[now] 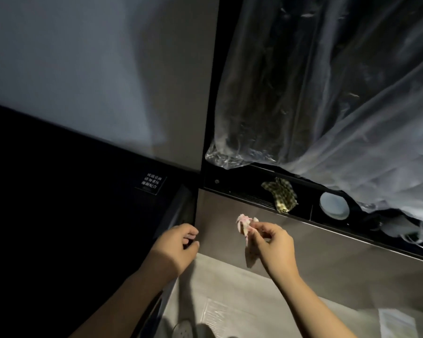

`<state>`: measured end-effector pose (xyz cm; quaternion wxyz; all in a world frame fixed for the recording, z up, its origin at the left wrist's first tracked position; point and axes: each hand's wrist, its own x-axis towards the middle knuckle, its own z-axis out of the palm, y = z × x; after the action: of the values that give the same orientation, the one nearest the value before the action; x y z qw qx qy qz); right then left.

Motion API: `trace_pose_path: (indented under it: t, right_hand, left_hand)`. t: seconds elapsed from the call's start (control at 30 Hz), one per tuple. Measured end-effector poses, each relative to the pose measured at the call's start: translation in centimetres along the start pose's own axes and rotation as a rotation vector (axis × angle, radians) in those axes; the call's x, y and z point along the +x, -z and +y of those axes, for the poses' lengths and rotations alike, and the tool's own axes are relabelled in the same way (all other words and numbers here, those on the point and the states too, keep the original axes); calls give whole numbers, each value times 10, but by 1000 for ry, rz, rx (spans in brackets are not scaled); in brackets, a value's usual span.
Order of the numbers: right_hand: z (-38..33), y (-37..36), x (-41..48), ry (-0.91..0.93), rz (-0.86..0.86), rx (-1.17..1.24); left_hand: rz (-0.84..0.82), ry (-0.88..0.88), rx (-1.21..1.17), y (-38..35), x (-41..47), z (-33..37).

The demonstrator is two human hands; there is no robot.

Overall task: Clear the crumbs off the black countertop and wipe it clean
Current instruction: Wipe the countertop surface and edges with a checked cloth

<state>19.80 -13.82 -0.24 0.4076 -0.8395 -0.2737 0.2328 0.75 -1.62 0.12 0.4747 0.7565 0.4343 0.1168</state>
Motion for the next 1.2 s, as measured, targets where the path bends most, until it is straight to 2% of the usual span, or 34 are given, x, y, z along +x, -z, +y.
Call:
trace_pose_path:
  t: [0.13,0.27,0.43,0.6,0.67,0.8,0.97,1.2]
  right_hand:
    - [-3,-11,43,18,-8,-77]
    - [-10,-26,79,60,-51,-46]
    - [-7,-46,107,88,-41,-42]
    - [-13,-58,125,179,50,-62]
    - [-14,-62,132,208,5,-128]
    - [-5,-71,138,113,-130,-286]
    - [6,-75,139,157,-90,-343]
    - [4,-80,156,112,0,-234]
  left_hand:
    - [42,15,-15,11,13,-5]
    - [57,68,7,19,25,-8]
    - [84,122,-15,10,30,-5]
    - [91,165,-32,5,32,-12]
    - [103,168,-28,4,32,-14]
    - [117,177,-25,3,29,-17]
    - [141,193,-26,0,22,-19]
    - [162,218,-25,0,12,-22]
